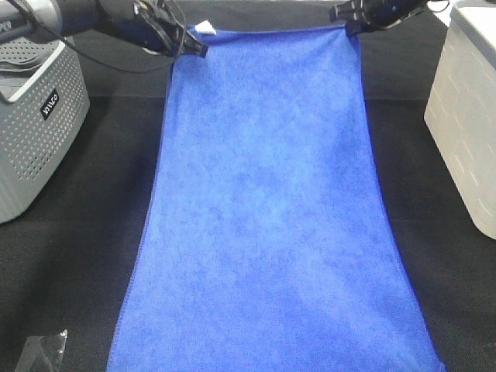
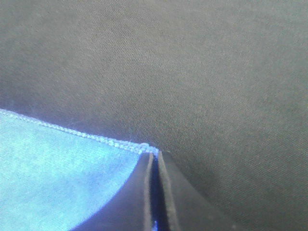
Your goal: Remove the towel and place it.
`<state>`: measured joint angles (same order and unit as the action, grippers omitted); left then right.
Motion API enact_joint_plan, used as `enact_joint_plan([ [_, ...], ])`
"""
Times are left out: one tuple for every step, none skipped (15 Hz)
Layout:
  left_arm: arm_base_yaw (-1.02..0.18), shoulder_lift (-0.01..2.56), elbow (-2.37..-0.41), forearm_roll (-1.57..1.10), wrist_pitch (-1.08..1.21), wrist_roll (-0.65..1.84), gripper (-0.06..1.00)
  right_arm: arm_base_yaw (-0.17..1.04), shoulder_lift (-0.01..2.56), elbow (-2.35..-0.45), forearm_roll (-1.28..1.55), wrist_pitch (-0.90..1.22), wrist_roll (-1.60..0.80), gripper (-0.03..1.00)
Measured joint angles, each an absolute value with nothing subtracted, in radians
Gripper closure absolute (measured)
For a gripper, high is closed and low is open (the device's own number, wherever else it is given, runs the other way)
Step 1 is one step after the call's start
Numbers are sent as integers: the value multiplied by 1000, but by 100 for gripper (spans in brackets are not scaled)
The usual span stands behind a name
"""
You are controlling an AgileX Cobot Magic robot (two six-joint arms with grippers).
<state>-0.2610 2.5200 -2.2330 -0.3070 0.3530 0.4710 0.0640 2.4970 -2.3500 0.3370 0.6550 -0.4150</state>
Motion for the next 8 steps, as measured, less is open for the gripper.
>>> enact_joint_plan([
  [-261,2532,-2233,-307,335,472,94,64,2516,-2350,337,653,-419,97],
  [-261,2541,-2233,-307,326,474,94,64,2539,-2350,337,652,-421,97],
  [-261,2550,-2233,-307,314,474,94,64,2559,-2350,337,646,-421,97],
  [-261,2561,-2233,-307,307,474,94,64,2577,-2348,337,636,-421,97],
  [-261,2578,-2233,-307,293,474,94,64,2589,-2347,337,620,-421,97],
  [-261,2593,-2233,-307,277,474,94,64,2599,-2347,338,614,-421,97],
  [-261,2611,-2233,-307,257,474,94,64,2610,-2347,340,610,-421,97],
  [-261,2626,-2233,-307,244,474,94,64,2622,-2347,344,607,-421,97],
])
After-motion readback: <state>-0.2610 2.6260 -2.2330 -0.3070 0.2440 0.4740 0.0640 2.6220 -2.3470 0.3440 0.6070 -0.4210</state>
